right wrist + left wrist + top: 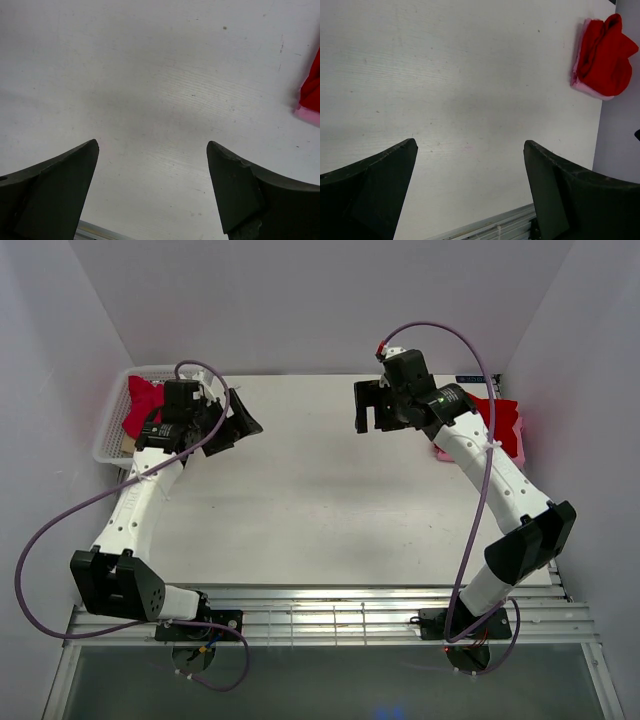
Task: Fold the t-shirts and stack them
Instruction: Grab crumpled tshirt from bin with the left arm
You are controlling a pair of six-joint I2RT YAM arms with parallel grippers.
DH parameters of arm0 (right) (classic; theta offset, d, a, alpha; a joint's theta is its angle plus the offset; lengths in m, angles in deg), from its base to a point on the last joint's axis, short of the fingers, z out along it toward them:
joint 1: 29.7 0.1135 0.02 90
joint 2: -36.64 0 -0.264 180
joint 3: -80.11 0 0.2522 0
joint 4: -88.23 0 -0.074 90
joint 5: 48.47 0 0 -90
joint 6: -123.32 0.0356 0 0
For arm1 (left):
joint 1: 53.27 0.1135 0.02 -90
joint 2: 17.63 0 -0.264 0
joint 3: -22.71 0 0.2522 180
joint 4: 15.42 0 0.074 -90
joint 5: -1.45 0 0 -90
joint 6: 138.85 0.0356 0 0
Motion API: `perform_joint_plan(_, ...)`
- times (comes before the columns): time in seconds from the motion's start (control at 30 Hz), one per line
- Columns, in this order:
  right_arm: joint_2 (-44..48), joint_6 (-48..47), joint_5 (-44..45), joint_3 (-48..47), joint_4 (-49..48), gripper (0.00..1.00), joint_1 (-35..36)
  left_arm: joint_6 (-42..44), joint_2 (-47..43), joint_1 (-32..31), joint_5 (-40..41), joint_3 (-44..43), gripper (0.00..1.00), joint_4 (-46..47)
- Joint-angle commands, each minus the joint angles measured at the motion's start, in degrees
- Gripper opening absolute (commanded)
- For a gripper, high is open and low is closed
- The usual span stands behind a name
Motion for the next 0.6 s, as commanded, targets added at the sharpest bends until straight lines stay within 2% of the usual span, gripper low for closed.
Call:
perform_joint_plan(0.0,0.3,1.6,-1.8,-1.2,0.7,0.94,0.2,1.1,-2.9,1.4,8.7,-2.7,0.98,-1.2)
perform_joint_plan(0.03,0.1,2.4,-2.3,-1.0,0.9,0.95,0.2,0.1,-2.6,2.5,13.6,-3.6,0.98,-2.0)
perform_joint_plan(0.1,1.0,3.1,-4.6,0.4,0.1,0.97,0.3,-0.8,-0.8,6.9,16.5,-4.9,0.98,-1.9)
perform_joint_plan(0.17,4.0,3.3,-7.5,5.0,-4.6,0.98,0.3,-0.6,1.1,7.9,24.3,-6.6,0.95,0.3)
perform_joint_plan(0.2,5.0,3.5,-10.1,6.6,-6.4,0.94,0.2,0.0,2.5,10.6,26.8,-7.4,0.90,1.0)
perform_joint_plan(0.27,7.8,4.0,-12.8,11.1,-11.1,0.90,0.2,2.7,7.7,11.1,33.3,-10.7,0.86,2.5)
perform_joint_plan(0.4,10.1,5.4,-16.4,15.8,-14.2,0.85,0.3,5.0,16.0,13.1,38.1,-15.7,0.80,5.1)
perform_joint_plan(0.57,11.0,5.9,-17.5,19.7,-14.3,0.86,0.3,6.5,24.1,14.9,38.6,-18.7,0.80,10.2)
